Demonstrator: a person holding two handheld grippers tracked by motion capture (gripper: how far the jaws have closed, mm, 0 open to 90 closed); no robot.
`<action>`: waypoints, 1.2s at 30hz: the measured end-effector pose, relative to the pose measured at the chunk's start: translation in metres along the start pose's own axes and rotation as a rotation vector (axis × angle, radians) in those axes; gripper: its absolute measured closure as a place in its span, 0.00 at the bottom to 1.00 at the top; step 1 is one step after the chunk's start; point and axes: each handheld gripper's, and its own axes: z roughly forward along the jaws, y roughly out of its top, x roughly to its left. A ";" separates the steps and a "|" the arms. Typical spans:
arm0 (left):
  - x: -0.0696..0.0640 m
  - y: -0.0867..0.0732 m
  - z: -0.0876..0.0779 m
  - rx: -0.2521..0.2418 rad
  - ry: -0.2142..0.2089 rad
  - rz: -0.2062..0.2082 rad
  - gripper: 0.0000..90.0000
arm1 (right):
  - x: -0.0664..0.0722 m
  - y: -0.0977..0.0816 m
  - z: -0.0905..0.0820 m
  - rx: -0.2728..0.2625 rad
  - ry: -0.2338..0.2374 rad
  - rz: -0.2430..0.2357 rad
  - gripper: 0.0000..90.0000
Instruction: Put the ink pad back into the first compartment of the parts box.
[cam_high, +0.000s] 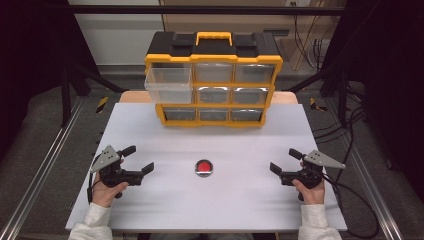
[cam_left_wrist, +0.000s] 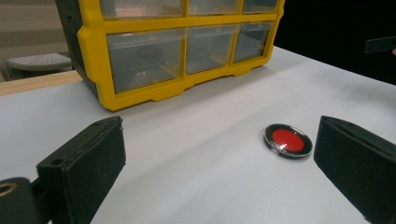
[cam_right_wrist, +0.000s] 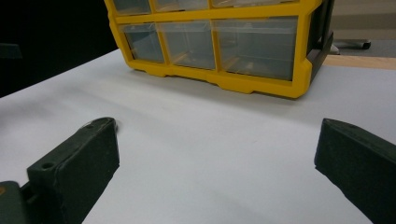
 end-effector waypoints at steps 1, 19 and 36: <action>0.000 0.000 0.000 0.000 -0.001 0.001 0.02 | 0.000 0.000 -0.001 0.001 -0.001 0.001 0.00; -0.009 0.013 0.006 0.019 0.001 0.006 0.02 | 0.000 0.000 0.000 0.003 0.008 -0.016 0.00; -0.027 0.029 0.017 0.041 -0.014 0.014 0.02 | 0.001 0.000 0.001 0.013 0.003 -0.023 0.00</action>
